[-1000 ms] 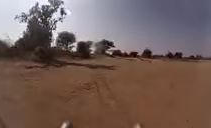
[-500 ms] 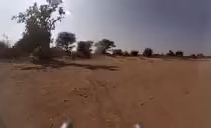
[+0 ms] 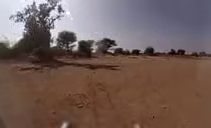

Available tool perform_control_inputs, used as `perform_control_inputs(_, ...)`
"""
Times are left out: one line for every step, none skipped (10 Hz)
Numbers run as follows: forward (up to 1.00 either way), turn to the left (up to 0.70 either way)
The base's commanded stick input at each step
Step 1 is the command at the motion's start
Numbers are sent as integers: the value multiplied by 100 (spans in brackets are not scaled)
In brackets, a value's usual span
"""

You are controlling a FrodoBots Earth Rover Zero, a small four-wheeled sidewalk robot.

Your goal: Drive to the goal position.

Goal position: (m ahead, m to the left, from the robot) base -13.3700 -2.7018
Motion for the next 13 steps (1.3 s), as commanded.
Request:
perform_control_inputs(70,0)
perform_control_inputs(70,0)
perform_control_inputs(70,0)
perform_control_inputs(70,0)
perform_control_inputs(70,0)
perform_control_inputs(70,0)
perform_control_inputs(70,0)
perform_control_inputs(70,0)
perform_control_inputs(70,0)
perform_control_inputs(70,0)
perform_control_inputs(70,0)
perform_control_inputs(70,0)
perform_control_inputs(70,0)
